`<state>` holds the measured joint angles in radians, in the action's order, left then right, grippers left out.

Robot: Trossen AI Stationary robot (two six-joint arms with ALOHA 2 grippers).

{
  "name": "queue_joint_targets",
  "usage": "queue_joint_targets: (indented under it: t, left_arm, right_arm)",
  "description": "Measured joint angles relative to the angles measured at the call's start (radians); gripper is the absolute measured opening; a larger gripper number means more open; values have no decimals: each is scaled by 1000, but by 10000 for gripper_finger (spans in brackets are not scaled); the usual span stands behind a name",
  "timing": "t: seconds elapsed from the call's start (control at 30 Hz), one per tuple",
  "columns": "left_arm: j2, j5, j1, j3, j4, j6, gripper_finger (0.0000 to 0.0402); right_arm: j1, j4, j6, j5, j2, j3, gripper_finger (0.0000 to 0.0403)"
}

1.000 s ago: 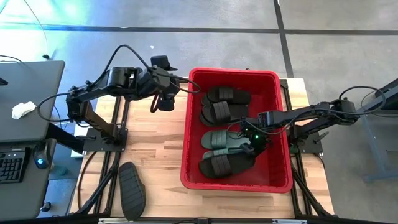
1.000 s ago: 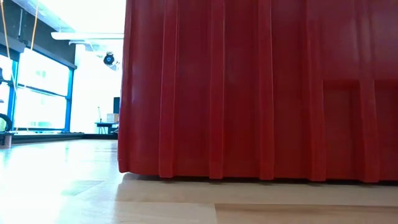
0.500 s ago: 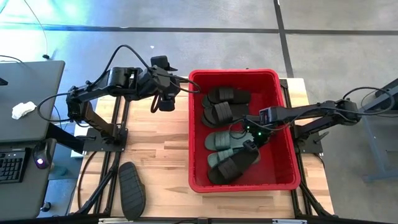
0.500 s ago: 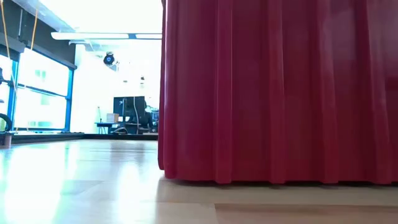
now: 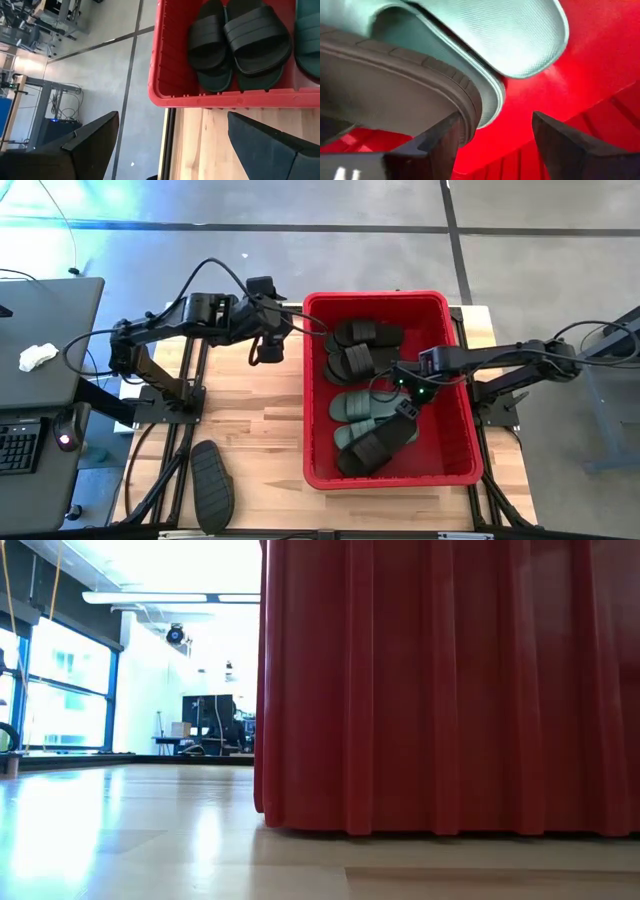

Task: Pick and place slides into bin
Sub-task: Put the black slide into the red container

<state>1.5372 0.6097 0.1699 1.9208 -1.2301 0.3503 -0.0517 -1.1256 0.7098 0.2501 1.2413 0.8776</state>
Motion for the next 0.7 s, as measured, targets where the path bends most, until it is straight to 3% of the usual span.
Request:
queue_joint_targets:
  t: [0.23,0.53,0.7]
  left_arm:
    - [0,0,0,-6,3,-25,353]
    - [0,-35,0,-6,1,-49,353]
    - [0,-35,0,-6,1,-65,353]
  right_arm:
    - [0,-4,-115,-31,-19,86,234]
    - [0,-45,-475,-27,-18,195,228]
    - [-2,-38,-667,56,-18,197,221]
